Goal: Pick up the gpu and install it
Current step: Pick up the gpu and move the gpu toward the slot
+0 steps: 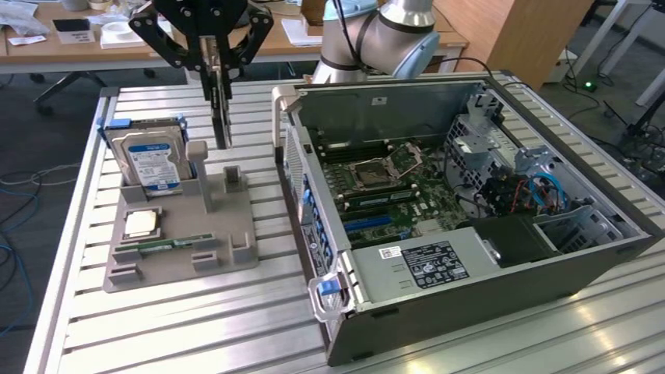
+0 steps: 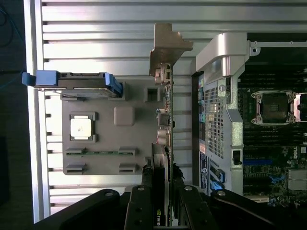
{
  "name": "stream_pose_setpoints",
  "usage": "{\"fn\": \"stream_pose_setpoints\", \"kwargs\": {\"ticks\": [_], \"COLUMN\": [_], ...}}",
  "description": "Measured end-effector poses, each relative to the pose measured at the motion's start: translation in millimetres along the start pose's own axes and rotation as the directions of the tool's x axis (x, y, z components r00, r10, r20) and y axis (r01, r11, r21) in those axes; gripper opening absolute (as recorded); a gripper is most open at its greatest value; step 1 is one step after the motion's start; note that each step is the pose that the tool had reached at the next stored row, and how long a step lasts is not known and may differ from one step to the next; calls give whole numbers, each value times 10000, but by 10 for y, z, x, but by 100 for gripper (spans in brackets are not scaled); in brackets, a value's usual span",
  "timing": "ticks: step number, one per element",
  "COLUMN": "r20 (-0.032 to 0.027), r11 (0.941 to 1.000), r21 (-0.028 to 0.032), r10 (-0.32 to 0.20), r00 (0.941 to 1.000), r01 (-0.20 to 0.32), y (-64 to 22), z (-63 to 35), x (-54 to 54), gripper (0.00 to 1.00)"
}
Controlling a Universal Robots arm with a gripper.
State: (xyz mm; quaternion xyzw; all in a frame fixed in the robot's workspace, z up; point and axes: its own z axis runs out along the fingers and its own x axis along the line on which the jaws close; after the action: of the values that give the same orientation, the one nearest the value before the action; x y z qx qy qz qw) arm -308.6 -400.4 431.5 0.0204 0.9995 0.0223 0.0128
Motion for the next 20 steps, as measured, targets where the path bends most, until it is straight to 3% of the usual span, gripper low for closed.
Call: {"fn": "stream_pose_setpoints", "kwargs": {"ticks": [20], "r20": [-1], "r11": [10000], "r21": [1], "r10": [1], "r00": [10000], "r01": [-1], "y": [2], "z": [-41], "x": [-2], "gripper": [26]}}
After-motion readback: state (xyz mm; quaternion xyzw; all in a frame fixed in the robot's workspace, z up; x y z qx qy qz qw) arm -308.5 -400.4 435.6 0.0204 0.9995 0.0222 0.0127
